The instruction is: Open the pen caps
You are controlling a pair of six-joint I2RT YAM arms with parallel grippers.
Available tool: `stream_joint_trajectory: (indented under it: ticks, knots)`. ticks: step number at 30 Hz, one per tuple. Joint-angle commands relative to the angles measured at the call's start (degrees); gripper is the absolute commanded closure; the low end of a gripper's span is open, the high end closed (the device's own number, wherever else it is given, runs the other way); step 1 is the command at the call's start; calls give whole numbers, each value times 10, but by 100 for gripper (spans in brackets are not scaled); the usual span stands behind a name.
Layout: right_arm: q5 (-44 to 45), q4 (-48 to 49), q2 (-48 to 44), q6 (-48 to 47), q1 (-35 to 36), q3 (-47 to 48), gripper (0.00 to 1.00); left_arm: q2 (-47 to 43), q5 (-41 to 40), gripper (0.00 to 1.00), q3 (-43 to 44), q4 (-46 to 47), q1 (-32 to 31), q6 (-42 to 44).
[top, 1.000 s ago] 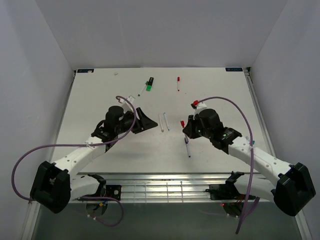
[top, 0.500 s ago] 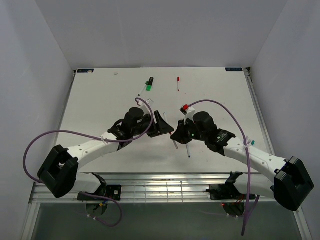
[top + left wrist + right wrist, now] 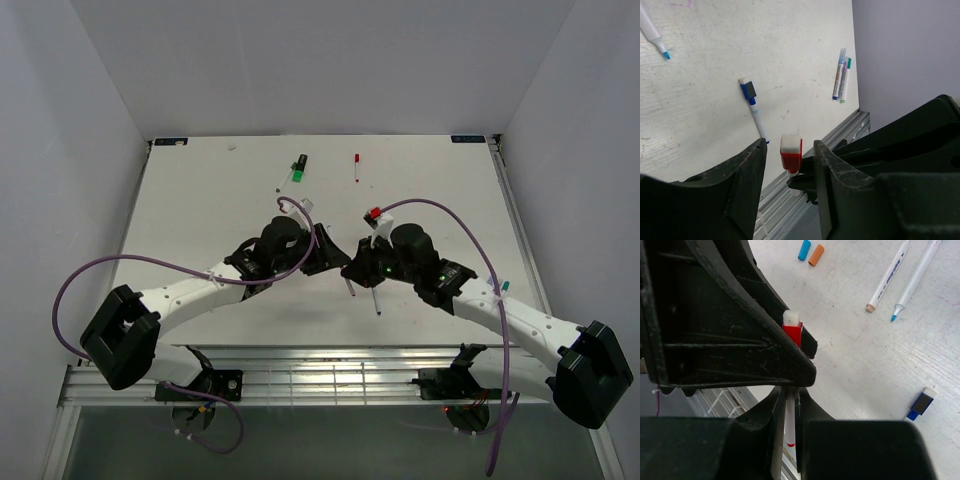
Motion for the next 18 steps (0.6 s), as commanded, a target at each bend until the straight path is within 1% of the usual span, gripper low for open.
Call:
stream_joint_trajectory:
  ticks: [1, 2, 5, 7, 8, 11, 12, 14, 15, 16, 17, 18]
  knots:
    - [-7, 26, -13, 6, 5, 1, 92, -5, -37, 48, 22, -17, -7, 0]
    - [-6, 26, -13, 7, 4, -1, 92, -4, -41, 56, 23, -19, -8, -1]
    - [-9, 31, -13, 8, 5, -5, 92, -3, -47, 67, 26, -19, -10, -6]
    - [-11, 33, -11, 9, 4, -6, 92, 0, -49, 69, 28, -19, -10, -6]
    - [-12, 33, -9, 8, 4, -5, 92, 1, -50, 73, 30, -20, -11, -4]
    - [-16, 35, -7, 8, 4, -6, 92, 1, -56, 78, 31, -25, -11, -1]
    - [-18, 34, -5, 7, 4, -5, 92, 2, -56, 83, 31, -25, -11, 0]
    - [-21, 31, -1, -3, 4, -2, 92, 1, -55, 88, 31, -27, -12, 3]
    - [-21, 27, 1, -7, 4, 1, 92, 0, -55, 93, 31, -30, -12, 4]
    - [-21, 21, 3, -15, 5, 6, 90, -2, -56, 95, 31, -32, -12, 5]
    - [-19, 17, 5, -18, 4, 7, 83, -5, -57, 95, 30, -34, -12, 9]
    - [-15, 16, 5, -20, 5, 7, 79, -7, -59, 96, 31, -36, -12, 12]
